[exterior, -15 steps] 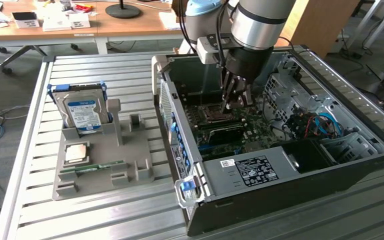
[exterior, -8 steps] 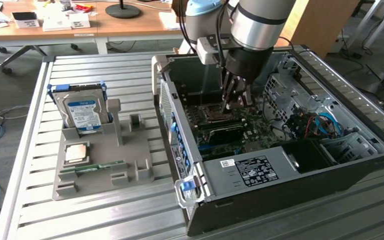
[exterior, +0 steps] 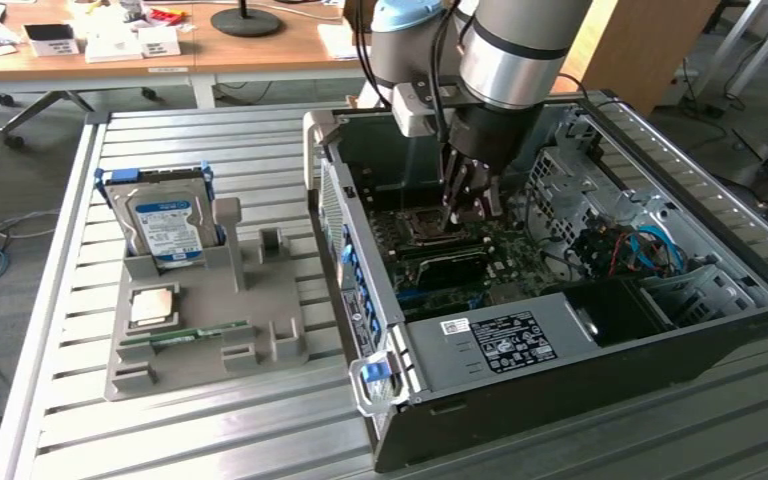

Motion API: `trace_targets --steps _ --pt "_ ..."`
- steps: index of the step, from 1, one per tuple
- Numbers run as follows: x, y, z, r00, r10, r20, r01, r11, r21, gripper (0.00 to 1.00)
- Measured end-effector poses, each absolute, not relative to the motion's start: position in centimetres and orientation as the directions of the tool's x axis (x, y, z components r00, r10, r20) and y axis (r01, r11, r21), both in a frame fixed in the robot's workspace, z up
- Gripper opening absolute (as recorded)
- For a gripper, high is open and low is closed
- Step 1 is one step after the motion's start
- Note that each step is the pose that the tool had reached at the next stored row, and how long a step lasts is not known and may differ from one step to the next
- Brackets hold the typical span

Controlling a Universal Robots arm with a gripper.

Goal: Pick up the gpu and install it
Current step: 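Press down on the gpu until it lock into place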

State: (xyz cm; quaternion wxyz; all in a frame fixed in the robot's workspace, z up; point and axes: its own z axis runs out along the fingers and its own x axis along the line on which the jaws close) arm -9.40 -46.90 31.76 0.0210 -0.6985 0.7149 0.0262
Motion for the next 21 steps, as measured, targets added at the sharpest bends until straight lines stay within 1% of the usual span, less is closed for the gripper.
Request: trace_targets --steps 11,17,21 --pt "-9.19 -46.9 31.71 -0.023 -0.997 -0.067 -1.0 0.023 0.008 0.11" --pt "-9.19 -46.9 30.94 -0.023 -0.997 -0.067 -1.0 0.023 0.008 0.11" --pt "-9.2 -46.9 30.92 -0.023 -0.998 -0.067 -1.0 0.023 0.008 0.11"
